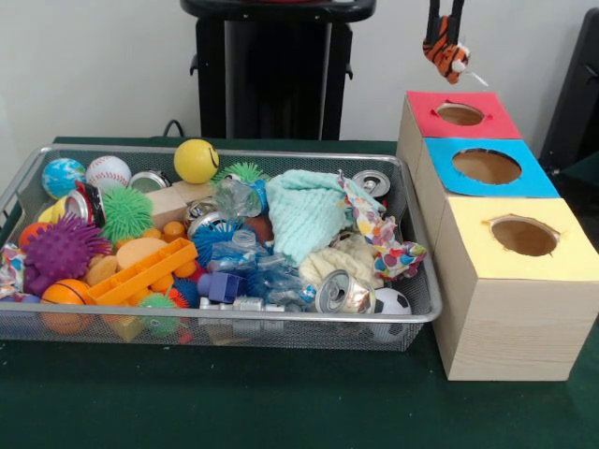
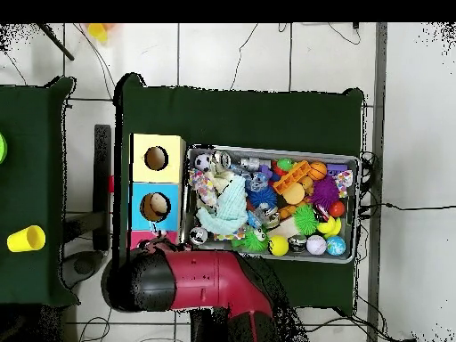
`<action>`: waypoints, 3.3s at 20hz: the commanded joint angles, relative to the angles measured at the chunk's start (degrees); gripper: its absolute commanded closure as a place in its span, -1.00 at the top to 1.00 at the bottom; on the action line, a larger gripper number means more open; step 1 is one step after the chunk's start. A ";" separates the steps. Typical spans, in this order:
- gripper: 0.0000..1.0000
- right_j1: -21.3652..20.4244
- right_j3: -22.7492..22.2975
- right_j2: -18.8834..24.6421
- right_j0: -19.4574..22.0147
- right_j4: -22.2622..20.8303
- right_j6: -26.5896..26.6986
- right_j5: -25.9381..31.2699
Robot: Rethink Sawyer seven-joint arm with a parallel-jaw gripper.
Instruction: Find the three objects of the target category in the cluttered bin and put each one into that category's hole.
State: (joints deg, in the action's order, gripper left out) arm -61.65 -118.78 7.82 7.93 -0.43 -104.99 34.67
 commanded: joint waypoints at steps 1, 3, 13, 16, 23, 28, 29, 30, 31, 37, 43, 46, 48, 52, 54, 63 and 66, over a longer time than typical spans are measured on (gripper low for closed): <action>-1.00 4.52 -5.71 -0.92 -0.94 1.61 -12.05 -7.24; -1.00 5.59 -5.55 -1.29 -1.34 1.49 -12.26 -8.59; -1.00 9.25 -3.67 -4.13 -5.46 2.73 -14.25 -11.81; -1.00 10.11 -3.40 -4.59 -6.44 3.48 -14.48 -12.58; -1.00 10.61 -2.95 -6.24 -9.20 5.07 -15.34 -12.50; -1.00 12.20 -2.73 -6.34 -9.44 6.05 -14.54 -14.19; -1.00 12.35 -2.65 -6.73 -9.86 5.93 -14.49 -14.63; -1.00 12.34 -3.32 -6.39 -9.58 6.56 -14.60 -15.63; 1.00 12.35 -3.78 -6.07 -9.33 7.12 -13.93 -16.13; 1.00 12.50 -2.74 -7.38 -10.45 7.18 -13.76 -15.96; 1.00 12.50 -1.57 -8.26 -11.41 8.60 -13.80 -13.76; 1.00 12.02 -1.94 -8.51 -11.57 8.93 -13.47 -13.66; 1.00 12.89 -2.14 -7.60 -10.66 9.33 -12.79 -14.82; 1.00 17.03 -2.76 -5.55 -9.44 9.49 -12.69 -20.74; 1.00 18.06 -2.82 -5.34 -9.66 9.78 -13.03 -21.98; -1.00 18.36 -1.92 -7.83 -12.89 11.38 -13.76 -21.24; -1.00 17.96 -1.42 -9.48 -14.96 12.20 -14.41 -19.59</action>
State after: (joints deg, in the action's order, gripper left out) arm -45.94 -120.66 -1.86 -4.89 8.40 -105.08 14.67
